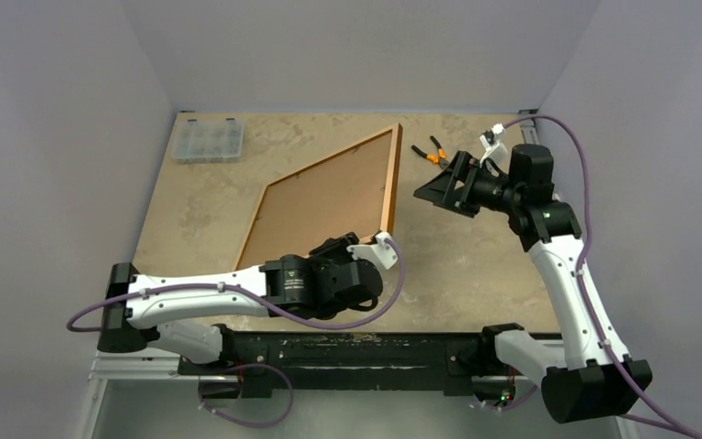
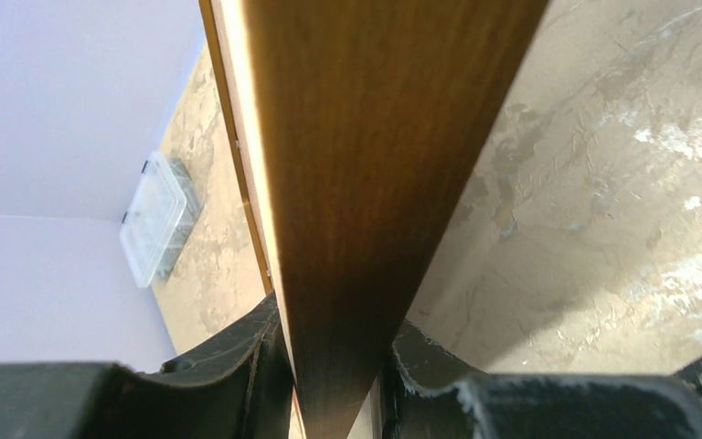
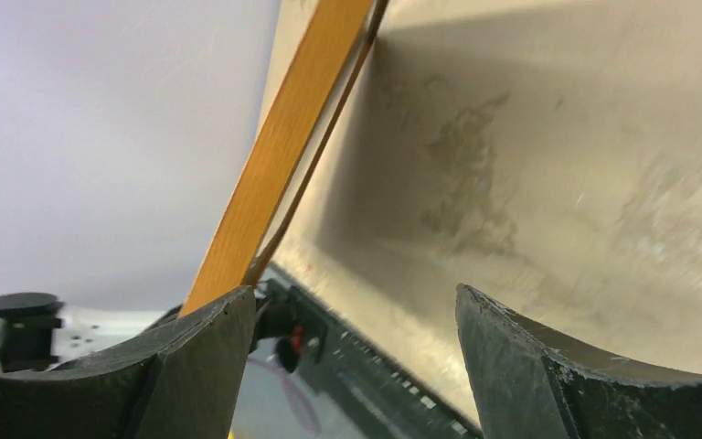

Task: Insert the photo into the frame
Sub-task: Turn over the photo frame at the center of the board.

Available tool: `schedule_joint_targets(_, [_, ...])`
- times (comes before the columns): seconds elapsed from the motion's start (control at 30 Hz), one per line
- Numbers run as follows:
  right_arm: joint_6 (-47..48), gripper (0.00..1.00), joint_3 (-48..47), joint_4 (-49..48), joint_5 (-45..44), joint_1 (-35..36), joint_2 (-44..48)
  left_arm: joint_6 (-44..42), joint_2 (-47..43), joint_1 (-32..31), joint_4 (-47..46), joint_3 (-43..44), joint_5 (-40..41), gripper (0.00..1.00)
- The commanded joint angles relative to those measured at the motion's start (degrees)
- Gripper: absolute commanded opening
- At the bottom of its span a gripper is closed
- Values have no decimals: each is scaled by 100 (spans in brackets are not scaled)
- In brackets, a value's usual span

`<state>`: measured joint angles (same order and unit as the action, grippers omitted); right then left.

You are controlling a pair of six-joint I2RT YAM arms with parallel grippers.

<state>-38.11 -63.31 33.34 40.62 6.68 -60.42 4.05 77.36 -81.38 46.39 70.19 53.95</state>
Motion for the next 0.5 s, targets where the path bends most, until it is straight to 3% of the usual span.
schedule_joint_targets(0.0, [1253, 79, -253, -346, -651, -15, 447, 479, -572, -9, -69, 426, -833, 0])
schedule_joint_targets(0.2, [1647, 80, 670, -2401, -1141, -22, 1548, 353, -1001, -5, 302, 666, -1422, 0])
schedule_joint_targets(0.3, [1875, 90, 1144, -3485, -1137, -17, 1992, 271, -1202, -9, 404, 736, -1733, 0])
schedule_joint_targets(0.47, [3179, 92, 1189, -4176, 412, -11, 1968, 127, -1522, -9, 457, 750, -2249, 0])
